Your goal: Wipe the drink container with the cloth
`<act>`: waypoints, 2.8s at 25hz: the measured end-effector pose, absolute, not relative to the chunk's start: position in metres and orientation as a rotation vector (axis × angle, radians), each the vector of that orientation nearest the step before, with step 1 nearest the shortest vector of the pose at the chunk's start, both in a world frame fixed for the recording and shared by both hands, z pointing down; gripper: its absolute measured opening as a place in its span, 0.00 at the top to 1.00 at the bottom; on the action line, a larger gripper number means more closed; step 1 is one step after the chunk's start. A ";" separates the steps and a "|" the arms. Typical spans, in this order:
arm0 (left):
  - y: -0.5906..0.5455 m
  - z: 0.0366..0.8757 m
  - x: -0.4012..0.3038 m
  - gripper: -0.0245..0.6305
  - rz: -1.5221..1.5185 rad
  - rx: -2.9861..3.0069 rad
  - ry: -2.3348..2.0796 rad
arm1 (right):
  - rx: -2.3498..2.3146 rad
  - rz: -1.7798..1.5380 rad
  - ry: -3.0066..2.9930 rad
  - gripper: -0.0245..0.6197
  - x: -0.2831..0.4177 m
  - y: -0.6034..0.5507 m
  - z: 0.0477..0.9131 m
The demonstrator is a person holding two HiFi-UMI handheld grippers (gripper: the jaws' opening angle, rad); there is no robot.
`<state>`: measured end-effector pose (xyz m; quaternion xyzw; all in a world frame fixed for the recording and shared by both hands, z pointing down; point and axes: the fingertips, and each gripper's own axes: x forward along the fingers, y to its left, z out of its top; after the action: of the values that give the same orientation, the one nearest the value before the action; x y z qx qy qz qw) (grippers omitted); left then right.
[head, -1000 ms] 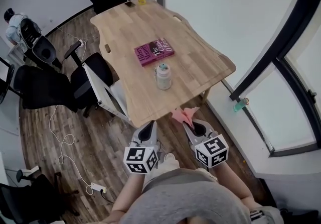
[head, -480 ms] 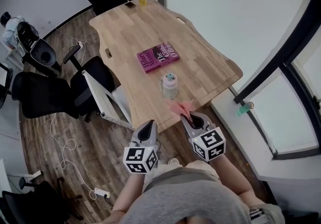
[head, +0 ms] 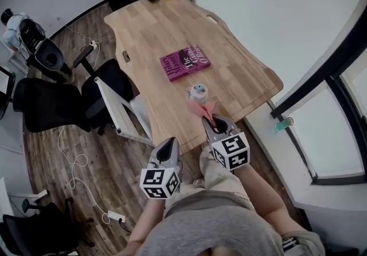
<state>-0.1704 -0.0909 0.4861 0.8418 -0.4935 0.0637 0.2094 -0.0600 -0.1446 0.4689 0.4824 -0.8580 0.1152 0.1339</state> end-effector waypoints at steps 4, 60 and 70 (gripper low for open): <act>-0.102 0.490 -0.174 0.96 0.180 2.326 -1.395 | 1.404 0.341 -2.466 0.92 -0.060 -0.166 0.480; -0.163 0.522 -0.185 0.96 0.224 2.216 -1.447 | 1.139 0.626 -2.163 0.92 -0.065 -0.213 0.663; -0.149 0.516 -0.190 0.96 0.209 2.204 -1.475 | 1.131 0.629 -2.113 0.92 -0.063 -0.209 0.679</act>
<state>-0.1897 -0.1491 0.5164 0.8045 -0.5386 0.0763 0.2385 -0.0634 -0.2092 0.6786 0.4314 -0.8062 0.2400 0.3261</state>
